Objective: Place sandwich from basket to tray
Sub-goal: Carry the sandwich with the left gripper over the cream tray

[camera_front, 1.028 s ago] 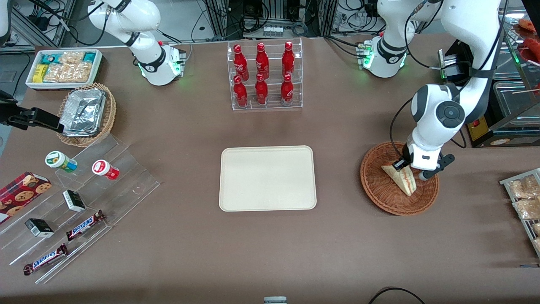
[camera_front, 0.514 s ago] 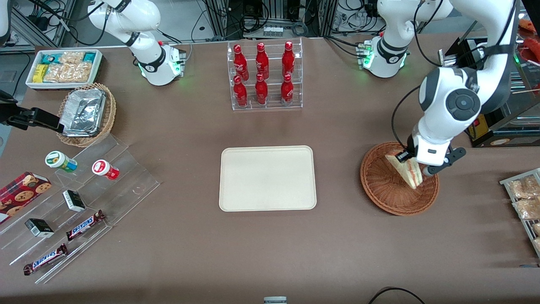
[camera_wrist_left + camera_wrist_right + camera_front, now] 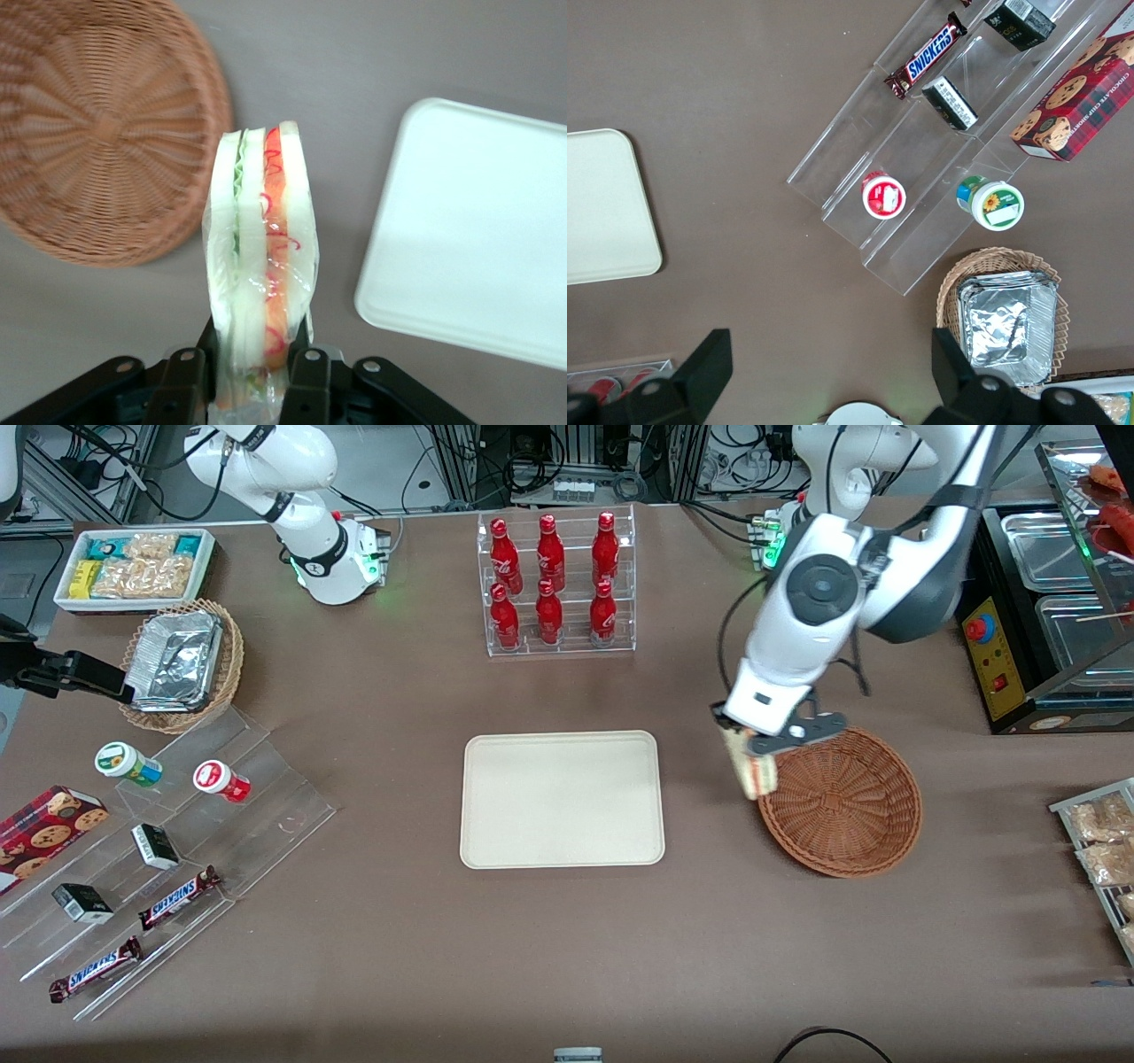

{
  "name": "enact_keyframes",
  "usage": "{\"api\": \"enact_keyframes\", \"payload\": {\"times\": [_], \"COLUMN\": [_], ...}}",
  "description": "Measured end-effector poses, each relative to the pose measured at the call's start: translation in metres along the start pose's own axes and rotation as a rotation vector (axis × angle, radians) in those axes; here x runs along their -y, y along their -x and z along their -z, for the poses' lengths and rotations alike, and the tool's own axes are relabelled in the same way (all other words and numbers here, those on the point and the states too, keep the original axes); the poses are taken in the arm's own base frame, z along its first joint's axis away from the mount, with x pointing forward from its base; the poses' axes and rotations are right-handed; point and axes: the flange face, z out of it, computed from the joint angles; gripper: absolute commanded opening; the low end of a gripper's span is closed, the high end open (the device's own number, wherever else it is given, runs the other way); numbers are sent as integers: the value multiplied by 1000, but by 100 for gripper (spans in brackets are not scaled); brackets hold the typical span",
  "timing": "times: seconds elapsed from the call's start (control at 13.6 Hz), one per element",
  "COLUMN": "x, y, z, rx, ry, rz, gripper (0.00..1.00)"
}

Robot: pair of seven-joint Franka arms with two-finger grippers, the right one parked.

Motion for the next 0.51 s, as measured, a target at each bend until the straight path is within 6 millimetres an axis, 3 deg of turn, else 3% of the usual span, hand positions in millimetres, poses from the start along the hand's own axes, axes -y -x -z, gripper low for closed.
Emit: {"api": "enact_keyframes", "payload": {"times": [0.29,0.51], "x": [-98,-166], "y": [29,58], "z": [-13,-40], "rx": [38,33], "ry": [59,52], "rz": [-111,-162], "gripper": [32,32]}}
